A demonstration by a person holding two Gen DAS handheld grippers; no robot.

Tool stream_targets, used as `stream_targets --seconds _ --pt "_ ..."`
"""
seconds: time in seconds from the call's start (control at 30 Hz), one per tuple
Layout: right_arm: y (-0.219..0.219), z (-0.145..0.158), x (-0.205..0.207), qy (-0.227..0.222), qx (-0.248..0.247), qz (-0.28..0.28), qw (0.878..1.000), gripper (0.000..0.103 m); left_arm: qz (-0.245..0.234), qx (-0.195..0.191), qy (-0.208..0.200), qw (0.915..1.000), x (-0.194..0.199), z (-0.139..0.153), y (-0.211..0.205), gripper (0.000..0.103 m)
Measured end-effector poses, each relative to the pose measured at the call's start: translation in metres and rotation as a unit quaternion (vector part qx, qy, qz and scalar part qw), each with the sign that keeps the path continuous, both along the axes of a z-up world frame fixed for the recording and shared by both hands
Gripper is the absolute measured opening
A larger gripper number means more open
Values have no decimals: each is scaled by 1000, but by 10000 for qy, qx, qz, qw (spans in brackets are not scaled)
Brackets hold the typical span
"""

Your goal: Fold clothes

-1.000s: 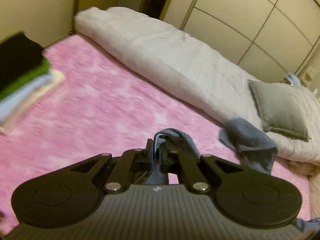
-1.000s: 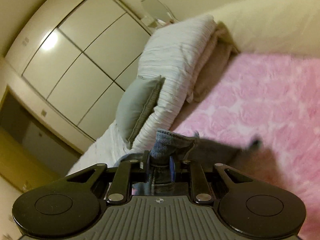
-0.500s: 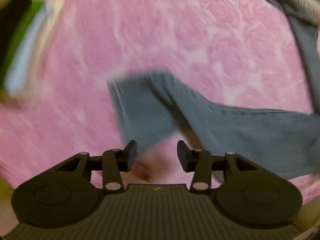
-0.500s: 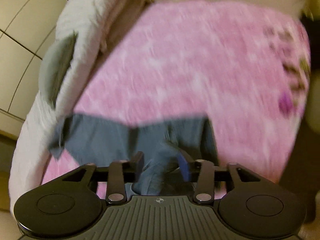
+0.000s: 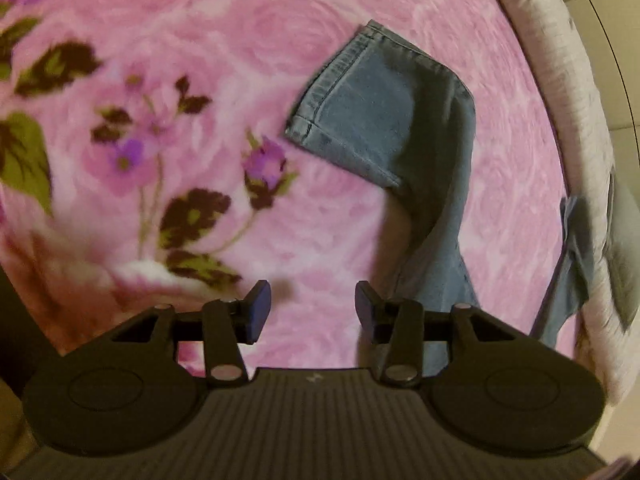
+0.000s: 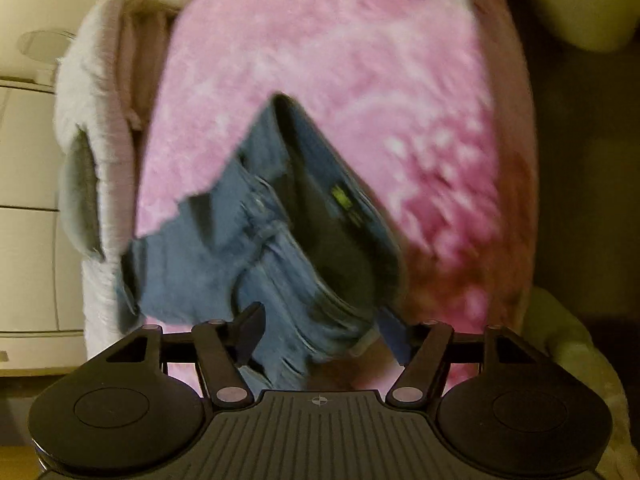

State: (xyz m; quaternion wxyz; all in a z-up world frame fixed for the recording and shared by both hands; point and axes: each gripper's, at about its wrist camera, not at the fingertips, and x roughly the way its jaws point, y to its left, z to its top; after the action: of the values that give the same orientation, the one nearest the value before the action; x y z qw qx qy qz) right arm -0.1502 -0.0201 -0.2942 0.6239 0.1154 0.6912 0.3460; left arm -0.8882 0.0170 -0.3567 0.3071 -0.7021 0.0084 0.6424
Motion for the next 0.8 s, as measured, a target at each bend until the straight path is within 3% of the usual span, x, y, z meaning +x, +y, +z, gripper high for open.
stream_targets --seconds 0.1,0.2,0.43,0.47,0.5,0.53,0.63,0.8 --pt "-17 0 -11 50 -210 188 9996 67 -235 -15 68 9997 11 -3 6 41" --pt "-30 -14 -25 611 -76 125 9980 68 -355 80 15 9993 24 -10 9 41" --pt "-10 -54 -29 1285 423 -1104 9846 68 343 485 -327 9977 20 -15 7 41" --pt "-6 -56 -26 1247 390 -1211 9840 65 481 548 -305 9969 17 -16 8 42" --pt "-2 -59 -23 1205 359 -1312 9834 42 639 573 -256 9960 12 -18 10 44" --pt "4 -55 -20 1057 357 -1246 9859 29 805 582 -195 9949 7 -20 13 45" --pt "26 -33 -11 477 544 -736 9947 29 1352 624 -84 9888 -7 -31 21 45" --pt "48 -14 0 265 686 -674 9950 31 2210 510 9 9739 -27 -53 43 47"
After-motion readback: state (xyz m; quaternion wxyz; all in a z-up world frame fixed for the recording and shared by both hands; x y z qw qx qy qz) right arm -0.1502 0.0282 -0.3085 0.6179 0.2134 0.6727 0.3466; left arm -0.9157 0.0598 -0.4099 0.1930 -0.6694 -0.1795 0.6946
